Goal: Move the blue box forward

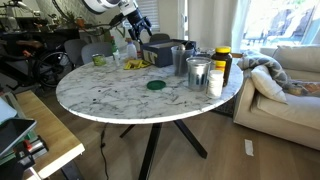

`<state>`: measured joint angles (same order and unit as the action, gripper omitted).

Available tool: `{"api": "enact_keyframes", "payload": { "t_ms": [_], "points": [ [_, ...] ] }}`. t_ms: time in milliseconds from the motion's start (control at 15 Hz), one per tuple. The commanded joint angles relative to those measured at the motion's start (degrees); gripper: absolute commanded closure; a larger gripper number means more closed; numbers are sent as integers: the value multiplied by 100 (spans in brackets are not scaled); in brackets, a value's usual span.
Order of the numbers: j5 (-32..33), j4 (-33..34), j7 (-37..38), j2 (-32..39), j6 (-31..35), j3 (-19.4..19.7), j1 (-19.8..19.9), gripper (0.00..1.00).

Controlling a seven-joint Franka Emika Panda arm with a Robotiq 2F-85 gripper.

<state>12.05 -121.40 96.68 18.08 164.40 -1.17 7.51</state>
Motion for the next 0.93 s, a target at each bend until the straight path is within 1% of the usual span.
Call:
{"api": "enact_keyframes", "payload": {
  "t_ms": [0,133,200,467,600,733,800,867],
  "points": [
    [-670,108,-425,91,-98,252,-306,0],
    [-849,249,-461,176,-204,112,-201,0],
    [-802,264,-407,191,-170,146,-220,0],
    [-1600,574,-1022,512,-250,115,-207,0],
    [-2019,680,-1331,648,-219,73,-186,5],
    [-2280,821,-1504,789,-230,137,-215,5],
    [-2400,903,-1513,842,-405,169,-228,23],
    [-2410,949,-1464,888,-506,280,-303,29]
  ]
}}
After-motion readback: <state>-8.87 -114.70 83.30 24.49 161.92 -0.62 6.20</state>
